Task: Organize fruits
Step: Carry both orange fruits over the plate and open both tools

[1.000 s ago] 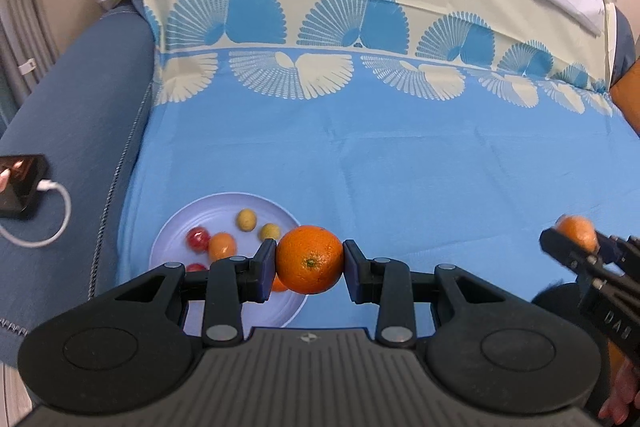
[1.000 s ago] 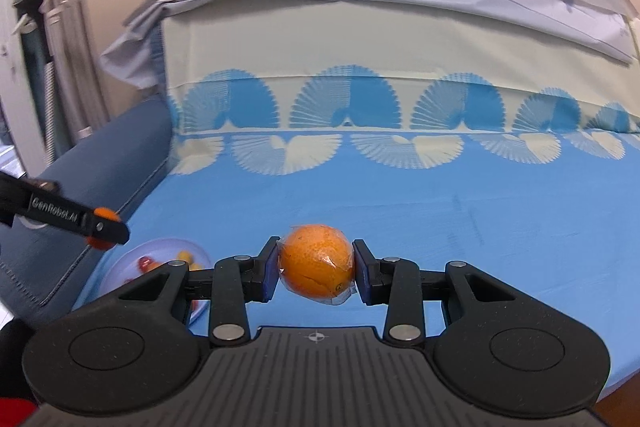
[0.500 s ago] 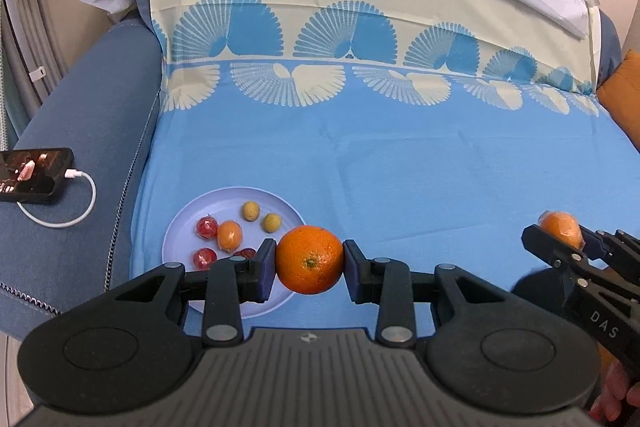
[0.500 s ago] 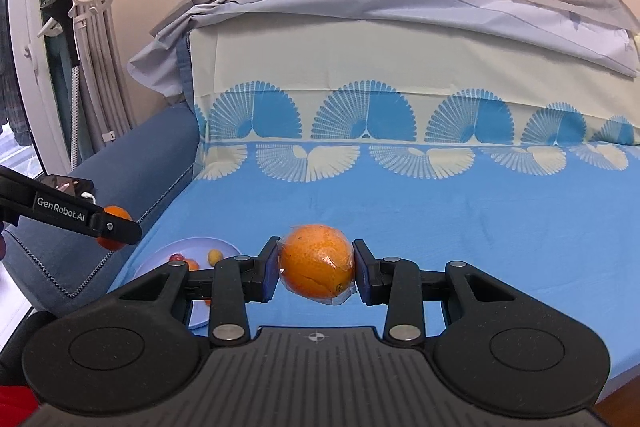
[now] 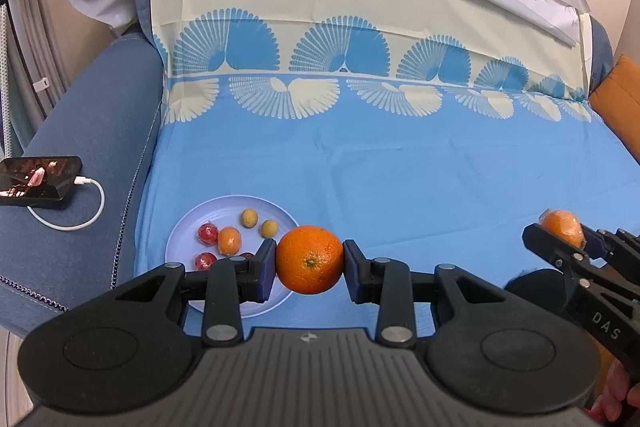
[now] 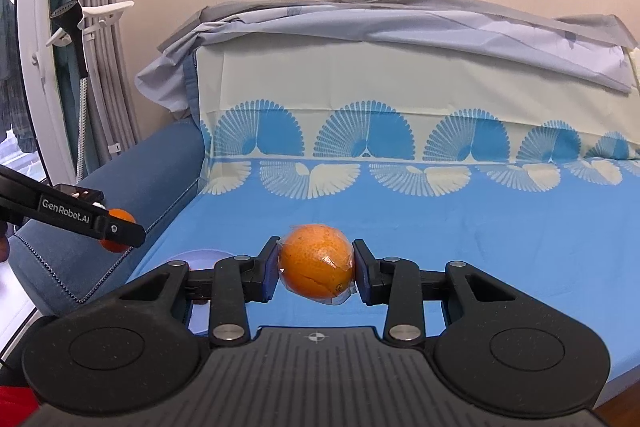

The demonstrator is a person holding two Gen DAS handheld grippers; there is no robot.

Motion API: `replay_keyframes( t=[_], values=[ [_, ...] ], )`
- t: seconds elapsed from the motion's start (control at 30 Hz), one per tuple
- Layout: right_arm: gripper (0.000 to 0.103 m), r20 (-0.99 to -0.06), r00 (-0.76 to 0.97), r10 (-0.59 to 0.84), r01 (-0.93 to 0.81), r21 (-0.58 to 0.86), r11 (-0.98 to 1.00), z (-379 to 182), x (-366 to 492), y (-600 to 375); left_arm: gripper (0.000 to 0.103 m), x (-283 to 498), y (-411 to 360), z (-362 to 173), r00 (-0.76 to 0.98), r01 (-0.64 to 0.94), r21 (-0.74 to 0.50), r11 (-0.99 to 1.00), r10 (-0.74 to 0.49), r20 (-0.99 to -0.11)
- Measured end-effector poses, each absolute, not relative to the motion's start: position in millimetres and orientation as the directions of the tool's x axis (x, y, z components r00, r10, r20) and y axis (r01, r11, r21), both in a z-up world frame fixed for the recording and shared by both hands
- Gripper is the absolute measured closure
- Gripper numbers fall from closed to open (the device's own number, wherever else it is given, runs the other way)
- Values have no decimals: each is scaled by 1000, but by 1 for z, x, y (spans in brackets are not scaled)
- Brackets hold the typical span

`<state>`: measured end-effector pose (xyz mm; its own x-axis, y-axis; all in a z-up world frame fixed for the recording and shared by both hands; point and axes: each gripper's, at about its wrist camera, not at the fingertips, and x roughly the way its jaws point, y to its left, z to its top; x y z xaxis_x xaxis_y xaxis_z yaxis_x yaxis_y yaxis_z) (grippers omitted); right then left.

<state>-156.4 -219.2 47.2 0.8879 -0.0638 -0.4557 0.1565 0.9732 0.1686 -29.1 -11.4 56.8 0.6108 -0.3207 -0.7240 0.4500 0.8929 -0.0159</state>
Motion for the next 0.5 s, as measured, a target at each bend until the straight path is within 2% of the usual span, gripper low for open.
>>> replay_keyframes(
  t=[0.5],
  values=[
    [64, -489, 872, 18, 68, 159, 985, 39, -139, -197, 64, -28, 18, 47, 624, 370, -28, 929, -271, -733]
  ],
)
